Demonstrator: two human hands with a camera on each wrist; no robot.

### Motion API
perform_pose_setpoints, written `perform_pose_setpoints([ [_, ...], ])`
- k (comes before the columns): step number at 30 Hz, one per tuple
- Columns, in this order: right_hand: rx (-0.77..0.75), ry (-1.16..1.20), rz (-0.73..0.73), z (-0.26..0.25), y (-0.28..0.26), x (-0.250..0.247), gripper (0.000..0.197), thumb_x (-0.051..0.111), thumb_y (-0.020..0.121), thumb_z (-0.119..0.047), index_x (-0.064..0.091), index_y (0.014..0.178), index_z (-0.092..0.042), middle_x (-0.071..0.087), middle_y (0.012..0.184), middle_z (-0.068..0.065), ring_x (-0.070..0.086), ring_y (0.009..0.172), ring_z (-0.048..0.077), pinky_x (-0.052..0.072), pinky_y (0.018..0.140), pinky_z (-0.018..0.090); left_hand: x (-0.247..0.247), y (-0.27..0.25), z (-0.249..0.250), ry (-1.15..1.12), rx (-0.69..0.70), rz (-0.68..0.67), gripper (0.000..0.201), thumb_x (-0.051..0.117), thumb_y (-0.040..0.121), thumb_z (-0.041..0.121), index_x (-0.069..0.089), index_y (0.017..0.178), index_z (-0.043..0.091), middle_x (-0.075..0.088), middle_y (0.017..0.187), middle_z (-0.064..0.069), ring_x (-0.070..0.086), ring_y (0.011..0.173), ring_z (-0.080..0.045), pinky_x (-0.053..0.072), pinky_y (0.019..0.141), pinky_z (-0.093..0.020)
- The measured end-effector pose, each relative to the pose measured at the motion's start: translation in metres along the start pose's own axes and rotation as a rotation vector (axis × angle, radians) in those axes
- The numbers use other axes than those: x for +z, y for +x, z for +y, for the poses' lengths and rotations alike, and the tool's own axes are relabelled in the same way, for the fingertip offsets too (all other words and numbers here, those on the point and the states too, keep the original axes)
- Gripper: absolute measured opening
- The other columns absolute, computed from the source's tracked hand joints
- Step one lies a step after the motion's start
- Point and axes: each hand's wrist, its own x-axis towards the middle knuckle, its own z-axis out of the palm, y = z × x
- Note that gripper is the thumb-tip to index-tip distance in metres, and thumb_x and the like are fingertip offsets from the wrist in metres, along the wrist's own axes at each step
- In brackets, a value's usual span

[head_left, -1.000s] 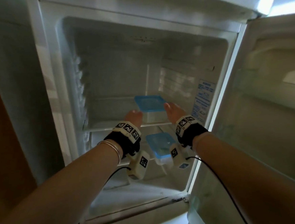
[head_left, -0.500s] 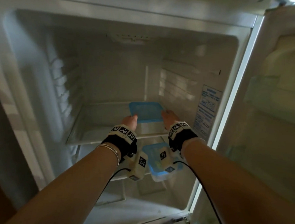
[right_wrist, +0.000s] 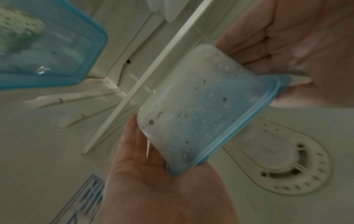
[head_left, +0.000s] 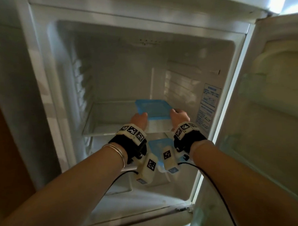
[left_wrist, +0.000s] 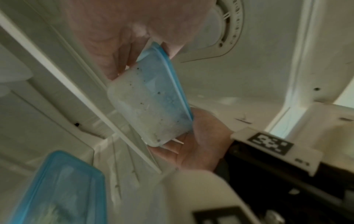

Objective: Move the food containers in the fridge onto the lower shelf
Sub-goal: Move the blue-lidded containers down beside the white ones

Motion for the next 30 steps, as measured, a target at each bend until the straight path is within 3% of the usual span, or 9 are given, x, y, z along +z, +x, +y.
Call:
perform_pose_setpoints([
  [2, -0.035, -0.032, -0.006, 0.004, -0.019, -0.001, 0.050, 0.039, 0.089, -0.036, 0.057, 0.129, -0.011, 0.058, 0.130, 0.017, 0.057, 0.116, 0.036, 0.046, 0.102, 0.047, -0.004, -0.016, -0.008, 0.042, 0.008, -0.005, 0.047, 0.029, 0.101, 0.022, 0.043, 0.135, -0.007, 0.045, 0.142, -0.025, 0.044, 0.132, -0.036, 0.036, 0.109, -0.039],
  [5, -0.055, -0.006, 0.012, 0.012, -0.047, -0.001, 0.062, 0.038, 0.073, -0.045, 0.063, 0.116, -0.009, 0.064, 0.112, 0.022, 0.062, 0.108, 0.040, 0.049, 0.096, 0.050, -0.013, -0.043, -0.015, 0.083, 0.017, -0.013, 0.047, 0.029, 0.101, 0.022, 0.044, 0.134, -0.008, 0.046, 0.141, -0.026, 0.045, 0.131, -0.036, 0.038, 0.107, -0.037],
  [9, -0.046, -0.011, 0.008, 0.017, -0.085, -0.003, 0.047, 0.043, 0.087, -0.034, 0.061, 0.120, -0.005, 0.063, 0.116, 0.023, 0.061, 0.109, 0.039, 0.049, 0.097, 0.052, -0.023, -0.068, -0.032, 0.131, 0.053, -0.063, 0.046, 0.029, 0.101, 0.019, 0.045, 0.132, -0.011, 0.047, 0.138, -0.030, 0.047, 0.128, -0.039, 0.040, 0.105, -0.039],
  [12, -0.042, -0.002, 0.032, 0.033, -0.092, 0.009, 0.064, 0.038, 0.067, -0.043, 0.065, 0.111, -0.005, 0.064, 0.114, 0.026, 0.061, 0.106, 0.043, 0.050, 0.093, 0.054, -0.027, -0.076, -0.051, 0.107, 0.038, -0.045, 0.043, 0.030, 0.101, 0.017, 0.046, 0.130, -0.010, 0.048, 0.136, -0.030, 0.050, 0.125, -0.038, 0.041, 0.102, -0.039],
  [15, -0.023, -0.022, 0.018, 0.057, -0.088, 0.024, 0.065, 0.035, 0.062, -0.041, 0.066, 0.107, -0.004, 0.065, 0.106, 0.025, 0.062, 0.105, 0.043, 0.051, 0.092, 0.055, -0.031, -0.078, -0.070, 0.096, 0.032, -0.071, 0.047, 0.029, 0.100, 0.021, 0.049, 0.127, -0.011, 0.051, 0.132, -0.032, 0.052, 0.121, -0.038, 0.044, 0.098, -0.040],
  [19, 0.046, -0.052, -0.044, 0.079, -0.090, 0.042, 0.069, 0.032, 0.065, -0.043, 0.061, 0.117, -0.006, 0.061, 0.118, 0.027, 0.059, 0.109, 0.042, 0.050, 0.095, 0.054, -0.033, -0.076, -0.091, 0.047, -0.041, -0.080, 0.045, 0.032, 0.099, 0.019, 0.047, 0.130, -0.011, 0.049, 0.136, -0.030, 0.048, 0.126, -0.038, 0.041, 0.103, -0.041],
  [22, 0.087, -0.074, -0.106, 0.090, -0.088, 0.056, 0.053, 0.035, 0.082, -0.035, 0.058, 0.116, -0.001, 0.059, 0.118, 0.026, 0.057, 0.110, 0.041, 0.048, 0.096, 0.054, -0.034, -0.066, -0.109, 0.036, -0.101, -0.104, 0.046, 0.033, 0.100, 0.016, 0.040, 0.136, -0.010, 0.041, 0.144, -0.028, 0.041, 0.134, -0.038, 0.036, 0.110, -0.041],
  [26, 0.110, -0.081, -0.141, 0.096, -0.090, 0.067, 0.052, 0.034, 0.081, -0.035, 0.058, 0.114, -0.002, 0.059, 0.107, 0.022, 0.057, 0.110, 0.043, 0.050, 0.095, 0.053, -0.031, -0.049, -0.128, -0.004, -0.137, -0.081, 0.045, 0.033, 0.098, 0.018, 0.048, 0.128, -0.011, 0.049, 0.136, -0.033, 0.049, 0.126, -0.041, 0.040, 0.105, -0.046],
  [30, 0.151, -0.101, -0.159, 0.106, -0.078, 0.075, 0.035, 0.034, 0.093, -0.025, 0.056, 0.111, -0.003, 0.052, 0.101, 0.018, 0.057, 0.107, 0.044, 0.049, 0.094, 0.053, -0.028, -0.032, -0.142, -0.010, -0.165, -0.091, 0.045, 0.035, 0.099, 0.017, 0.041, 0.137, -0.007, 0.042, 0.145, -0.025, 0.041, 0.134, -0.036, 0.039, 0.104, -0.038],
])
